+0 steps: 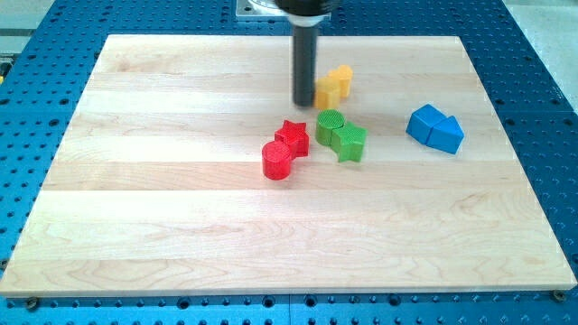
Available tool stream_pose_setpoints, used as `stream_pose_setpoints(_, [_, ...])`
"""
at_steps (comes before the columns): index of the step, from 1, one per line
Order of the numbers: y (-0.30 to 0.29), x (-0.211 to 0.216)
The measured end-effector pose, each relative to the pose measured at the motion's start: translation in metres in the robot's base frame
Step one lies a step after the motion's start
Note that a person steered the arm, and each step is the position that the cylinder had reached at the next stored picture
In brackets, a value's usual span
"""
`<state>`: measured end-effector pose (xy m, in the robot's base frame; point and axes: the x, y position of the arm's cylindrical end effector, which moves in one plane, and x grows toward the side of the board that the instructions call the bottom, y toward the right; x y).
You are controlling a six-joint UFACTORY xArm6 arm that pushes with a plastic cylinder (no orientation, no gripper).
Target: Move the red star into the green blocks
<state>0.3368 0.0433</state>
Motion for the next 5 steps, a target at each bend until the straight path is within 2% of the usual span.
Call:
stream_pose_setpoints(2, [-0.01, 0.002])
stream_pose_setpoints(3, [-0.075, 0.027])
stream_pose_setpoints(5, [-0.103, 0.092])
